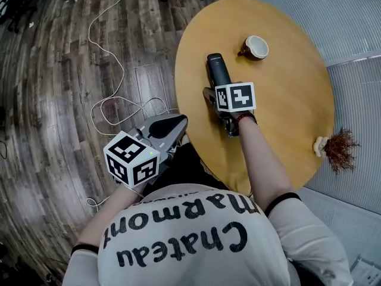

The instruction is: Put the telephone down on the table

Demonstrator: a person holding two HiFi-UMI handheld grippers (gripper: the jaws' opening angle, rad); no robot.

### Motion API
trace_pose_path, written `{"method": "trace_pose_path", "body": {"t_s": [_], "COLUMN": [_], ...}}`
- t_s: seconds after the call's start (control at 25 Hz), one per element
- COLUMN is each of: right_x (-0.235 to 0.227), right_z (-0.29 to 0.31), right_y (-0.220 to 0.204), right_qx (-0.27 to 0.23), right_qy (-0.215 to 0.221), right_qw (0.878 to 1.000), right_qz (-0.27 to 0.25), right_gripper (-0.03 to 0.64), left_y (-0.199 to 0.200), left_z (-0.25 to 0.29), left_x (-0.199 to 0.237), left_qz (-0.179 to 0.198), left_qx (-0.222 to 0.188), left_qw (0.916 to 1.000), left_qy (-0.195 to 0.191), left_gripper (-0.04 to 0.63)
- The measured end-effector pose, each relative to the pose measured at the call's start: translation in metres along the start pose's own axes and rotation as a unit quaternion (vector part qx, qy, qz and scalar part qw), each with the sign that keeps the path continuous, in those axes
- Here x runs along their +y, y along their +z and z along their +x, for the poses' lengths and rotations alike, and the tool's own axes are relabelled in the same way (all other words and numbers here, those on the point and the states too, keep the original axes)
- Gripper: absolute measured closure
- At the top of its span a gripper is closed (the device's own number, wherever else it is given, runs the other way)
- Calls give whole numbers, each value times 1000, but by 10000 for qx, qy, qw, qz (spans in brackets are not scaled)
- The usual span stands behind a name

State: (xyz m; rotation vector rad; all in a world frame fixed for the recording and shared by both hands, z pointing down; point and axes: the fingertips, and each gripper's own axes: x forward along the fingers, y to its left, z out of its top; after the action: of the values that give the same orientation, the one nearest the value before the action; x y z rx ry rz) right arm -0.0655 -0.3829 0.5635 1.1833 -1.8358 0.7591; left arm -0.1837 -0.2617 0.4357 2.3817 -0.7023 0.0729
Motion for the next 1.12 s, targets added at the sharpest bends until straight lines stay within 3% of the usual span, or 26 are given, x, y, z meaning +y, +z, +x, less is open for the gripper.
{"method": "trace_pose_path", "body": {"t_s": [0.36, 0.52, 0.68, 0.8, 0.96, 1.12], "right_x": [-3, -7, -11, -19, -6, 12], "right_z": [-4, -8, -11, -31, -63, -118], "right_y": [-1, -2, 5, 21, 31, 36], "right_qx": [64, 46, -244, -782, -1594, -2346], "right_qy": [-282, -561, -913, -1342, -896, -237], "right_qw": [9996, 9976, 9924, 9828, 9828, 9693], "right_qz": [-61, -414, -785, -994, -242, 701], "right_gripper": [282, 278, 278, 278, 279, 281], "left_y": [13, 17, 22, 25, 28, 33], "left_z": [-37, -55, -76, -89, -90, -84], "left_x": [-11, -14, -12, -8, -4, -20], "left_qz": [285, 405, 574, 688, 710, 803], "left_qx": [-76, -86, -136, -201, -324, -344], "left_qw": [9994, 9988, 9975, 9964, 9959, 9959], "left_qy": [160, 256, 391, 457, 467, 229], "left_gripper": [588, 588, 588, 588, 588, 588]}}
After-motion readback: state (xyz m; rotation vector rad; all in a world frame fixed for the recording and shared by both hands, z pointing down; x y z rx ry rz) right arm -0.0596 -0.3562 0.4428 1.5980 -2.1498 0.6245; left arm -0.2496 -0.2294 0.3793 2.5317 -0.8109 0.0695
